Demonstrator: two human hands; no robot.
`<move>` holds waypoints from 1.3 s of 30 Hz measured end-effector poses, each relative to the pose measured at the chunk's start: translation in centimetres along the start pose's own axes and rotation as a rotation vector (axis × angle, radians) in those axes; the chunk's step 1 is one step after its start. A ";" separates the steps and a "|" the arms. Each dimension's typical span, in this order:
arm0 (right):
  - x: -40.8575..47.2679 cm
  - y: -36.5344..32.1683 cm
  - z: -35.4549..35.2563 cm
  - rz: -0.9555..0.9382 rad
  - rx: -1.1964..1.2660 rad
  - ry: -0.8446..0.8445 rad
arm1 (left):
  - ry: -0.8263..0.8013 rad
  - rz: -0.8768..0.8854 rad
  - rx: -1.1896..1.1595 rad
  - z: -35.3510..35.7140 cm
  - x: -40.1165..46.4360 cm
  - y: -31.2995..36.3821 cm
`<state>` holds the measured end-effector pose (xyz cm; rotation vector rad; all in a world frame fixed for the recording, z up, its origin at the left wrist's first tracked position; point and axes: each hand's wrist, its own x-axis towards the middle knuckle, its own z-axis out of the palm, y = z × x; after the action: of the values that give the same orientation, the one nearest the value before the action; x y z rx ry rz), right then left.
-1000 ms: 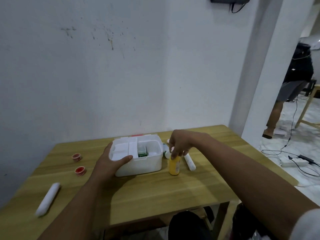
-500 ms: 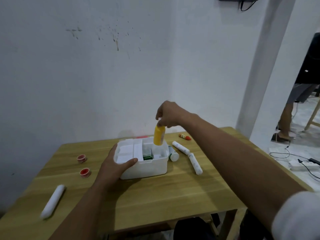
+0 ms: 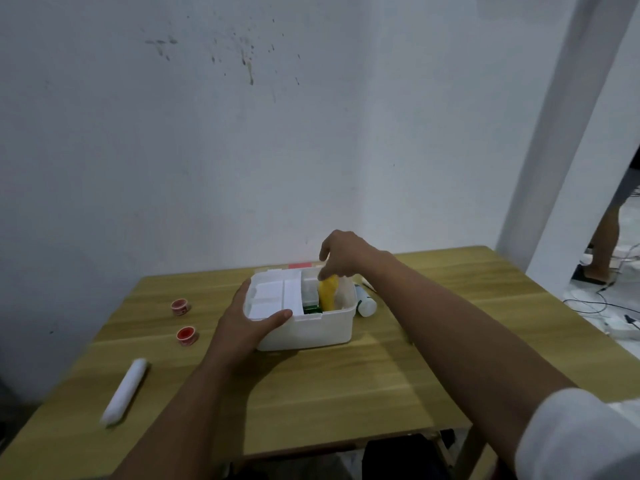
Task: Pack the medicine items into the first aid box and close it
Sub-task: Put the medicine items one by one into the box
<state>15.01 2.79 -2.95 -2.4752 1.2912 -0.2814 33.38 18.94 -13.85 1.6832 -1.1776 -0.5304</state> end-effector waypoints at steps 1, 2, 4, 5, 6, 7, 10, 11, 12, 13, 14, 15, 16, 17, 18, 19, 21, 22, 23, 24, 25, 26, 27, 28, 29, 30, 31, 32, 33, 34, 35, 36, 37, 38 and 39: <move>0.2 0.3 -0.4 0.019 0.022 0.066 | 0.001 0.004 -0.007 0.0 -0.1 0.1; 0.5 0.7 -0.7 0.041 0.024 0.150 | 0.004 0.009 -0.013 0.0 -0.1 0.1; 0.8 1.9 -0.8 0.100 -0.006 0.257 | 0.013 0.017 -0.023 0.0 -0.2 0.0; 0.7 2.5 -0.7 0.135 -0.034 0.253 | 0.015 0.019 -0.028 0.0 -0.2 -0.1; 0.3 3.0 -0.3 0.172 -0.061 0.220 | 0.014 0.021 -0.030 0.0 -0.2 -0.1; 0.0 3.5 0.2 0.209 -0.082 0.178 | 0.013 0.022 -0.031 0.0 -0.1 -0.1; -0.8 4.7 1.9 0.266 -0.107 0.058 | 0.011 0.030 -0.031 0.0 -0.1 -0.1; -0.9 5.0 2.5 0.276 -0.113 0.027 | 0.008 0.033 -0.031 0.0 -0.1 -0.1; -1.0 5.3 3.0 0.285 -0.127 -0.002 | 0.007 0.033 -0.030 0.0 0.0 -0.2; -1.1 5.5 3.4 0.294 -0.139 -0.026 | 0.004 0.031 -0.028 0.0 0.0 -0.2; -1.2 5.6 3.8 0.302 -0.150 -0.043 | 0.005 0.026 -0.026 0.0 0.0 -0.2; -1.2 5.7 4.1 0.302 -0.155 -0.052 | 0.005 0.024 -0.024 0.0 0.1 -0.2; -1.3 5.8 4.3 0.308 -0.149 -0.063 | 0.005 0.025 -0.024 0.1 0.0 -0.2; -1.3 5.8 4.3 0.309 -0.124 -0.068 | 0.001 0.025 -0.024 0.1 0.0 -0.1; -1.4 5.7 4.1 0.318 -0.083 -0.075 | -0.002 0.021 -0.023 0.0 0.0 -0.2; -1.5 5.7 3.8 0.326 -0.043 -0.081 | -0.007 0.018 -0.019 -0.1 0.1 -0.2; -1.8 5.6 2.6 0.351 0.030 -0.082 | -0.016 0.013 -0.010 -0.1 0.1 -0.3; -2.1 5.6 1.8 0.362 0.065 -0.072 | -0.019 0.011 -0.008 -0.2 0.1 -0.2; -2.2 5.7 1.0 0.363 0.094 -0.056 | -0.021 0.010 -0.010 -0.2 0.1 -0.2; -2.3 5.6 0.0 0.357 0.113 -0.039 | -0.020 0.017 -0.015 -0.1 0.0 -0.1; -2.5 5.5 -1.0 0.348 0.131 -0.019 | -0.019 0.023 -0.018 -0.1 0.0 0.0; -2.7 5.3 -1.9 0.339 0.151 0.003 | -0.018 0.027 -0.019 -0.1 -0.1 0.1; -2.9 5.1 -2.8 0.325 0.174 0.025 | -0.017 0.025 -0.018 -0.1 -0.1 0.2; -3.0 4.9 -3.5 0.311 0.200 0.047 | -0.017 0.020 -0.016 -0.2 -0.2 0.2; -3.2 4.6 -4.1 0.294 0.227 0.073 | -0.020 0.017 -0.014 -0.2 -0.2 0.2; -3.5 4.2 -4.6 0.272 0.254 0.095 | -0.022 0.012 -0.012 -0.3 -0.2 0.2; -3.7 3.7 -4.9 0.250 0.281 0.114 | -0.024 0.010 -0.012 -0.3 -0.2 0.3; -3.9 3.2 -5.0 0.227 0.307 0.126 | -0.026 0.009 -0.015 -0.4 -0.2 0.3; -4.1 2.8 -5.0 0.204 0.322 0.130 | -0.027 0.006 -0.018 -0.4 -0.2 0.3; -4.2 2.3 -4.9 0.182 0.330 0.120 | -0.030 0.010 -0.018 -0.5 -0.2 0.4; -4.3 1.9 -4.6 0.156 0.330 0.105 | -0.035 0.008 -0.015 -0.5 -0.2 0.4; -4.3 1.5 -4.2 0.130 0.320 0.088 | -0.038 0.008 -0.010 -0.4 -0.2 0.5; -4.3 1.3 -3.7 0.104 0.293 0.078 | -0.038 0.006 -0.009 -0.4 -0.2 0.5; -4.2 1.1 -3.2 0.080 0.245 0.076 | -0.037 0.004 -0.010 -0.3 -0.2 0.6; -4.2 0.9 -2.6 0.057 0.195 0.073 | -0.035 0.006 -0.012 -0.2 -0.2 0.6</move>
<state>11.14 5.22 -0.93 -2.2805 1.2944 -0.4644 33.16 19.22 -13.22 1.6656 -1.2021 -0.5641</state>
